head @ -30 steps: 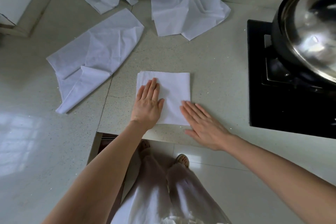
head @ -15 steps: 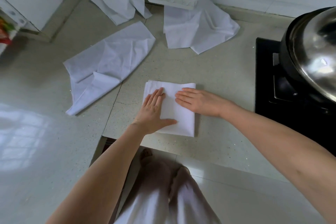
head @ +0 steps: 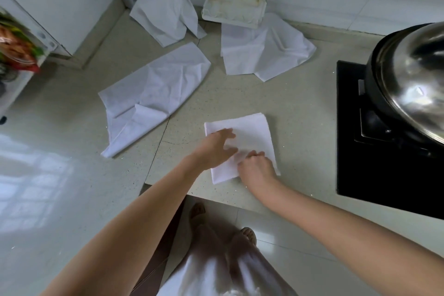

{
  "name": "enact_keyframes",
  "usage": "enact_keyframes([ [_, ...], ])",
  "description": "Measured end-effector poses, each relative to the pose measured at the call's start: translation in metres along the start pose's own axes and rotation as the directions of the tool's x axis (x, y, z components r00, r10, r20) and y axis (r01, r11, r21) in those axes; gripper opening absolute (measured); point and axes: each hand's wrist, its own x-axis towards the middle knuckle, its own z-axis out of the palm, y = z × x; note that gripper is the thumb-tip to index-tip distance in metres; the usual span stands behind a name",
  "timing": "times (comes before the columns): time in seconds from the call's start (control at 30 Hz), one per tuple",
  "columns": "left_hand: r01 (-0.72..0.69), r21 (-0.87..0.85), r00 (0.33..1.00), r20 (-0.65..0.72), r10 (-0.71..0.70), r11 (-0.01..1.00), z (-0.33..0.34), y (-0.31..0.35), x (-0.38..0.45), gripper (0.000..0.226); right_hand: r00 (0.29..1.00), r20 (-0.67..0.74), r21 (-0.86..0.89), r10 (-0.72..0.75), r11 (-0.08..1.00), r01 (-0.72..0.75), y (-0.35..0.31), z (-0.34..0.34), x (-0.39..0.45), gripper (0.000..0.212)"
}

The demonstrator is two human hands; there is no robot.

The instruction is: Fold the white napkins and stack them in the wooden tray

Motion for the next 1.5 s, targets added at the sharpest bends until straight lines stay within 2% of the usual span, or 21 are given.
enact_keyframes([
  [0.07,-0.048,-0.056,0.997,0.060,0.051,0.997,0.001,-0.004,-0.017,0.054,1.000,0.001,0.062,-0.009,0.998,0.009,0.000,-0.007,-0.001,0.025],
  [0.13,-0.133,-0.012,0.965,0.226,0.132,0.991,0.004,-0.020,-0.033,0.068,0.999,0.027,0.092,-0.026,0.995,0.023,0.008,-0.013,0.000,0.029],
  [0.2,-0.199,0.074,0.943,0.286,0.170,0.977,0.008,-0.038,-0.041,0.081,0.996,-0.043,0.043,-0.075,0.996,0.076,0.015,-0.015,-0.005,0.028],
  [0.27,-0.253,0.100,0.957,0.168,0.235,0.962,0.013,-0.047,-0.041,0.072,0.986,-0.081,-0.032,-0.143,0.990,0.141,0.022,-0.012,-0.009,0.029],
  [0.33,-0.232,0.040,0.973,0.025,0.231,0.972,0.012,-0.048,-0.040,0.048,0.970,-0.098,-0.051,-0.222,0.975,0.218,0.034,-0.007,-0.013,0.029],
  [0.43,-0.127,-0.041,0.988,-0.090,0.123,0.991,0.003,-0.045,-0.032,0.030,0.956,-0.112,0.160,-0.270,0.945,0.285,0.063,0.002,-0.010,0.021],
  [0.5,-0.050,-0.103,0.990,-0.140,0.035,0.993,-0.005,-0.041,-0.025,0.022,0.973,-0.111,0.376,-0.202,0.898,0.229,0.079,0.005,-0.006,0.021],
  [0.57,0.049,-0.132,0.983,-0.167,-0.071,0.990,-0.010,-0.036,-0.015,0.035,0.992,-0.115,0.643,-0.042,0.758,0.107,0.091,0.004,0.003,0.027],
  [0.63,0.116,-0.086,0.969,-0.209,-0.132,0.990,-0.012,-0.035,-0.003,0.043,0.982,-0.141,0.744,0.126,0.668,0.021,0.096,0.005,0.018,0.025],
  [0.77,0.243,0.103,0.934,-0.291,-0.205,0.964,-0.011,-0.031,0.013,0.041,0.925,-0.166,0.724,0.343,0.679,-0.122,0.096,0.012,0.045,0.029],
  [0.87,0.306,0.213,0.915,-0.334,-0.226,0.928,-0.013,-0.021,0.022,0.044,0.900,-0.173,0.674,0.401,0.714,-0.189,0.091,0.011,0.056,0.029],
  [0.97,0.352,0.311,0.913,-0.323,-0.250,0.883,-0.016,-0.014,0.033,0.044,0.883,-0.143,0.663,0.446,0.706,-0.249,0.087,0.010,0.064,0.030],
  [1.17,0.380,0.313,0.910,-0.298,-0.290,0.870,-0.016,-0.010,0.042,0.033,0.862,-0.077,0.619,0.502,0.702,-0.353,0.083,0.005,0.070,0.031],
  [1.5,0.432,0.311,0.893,-0.281,-0.353,0.846,-0.021,-0.008,0.050,0.040,0.864,-0.061,0.554,0.499,0.737,-0.386,0.082,0.000,0.075,0.031],
])
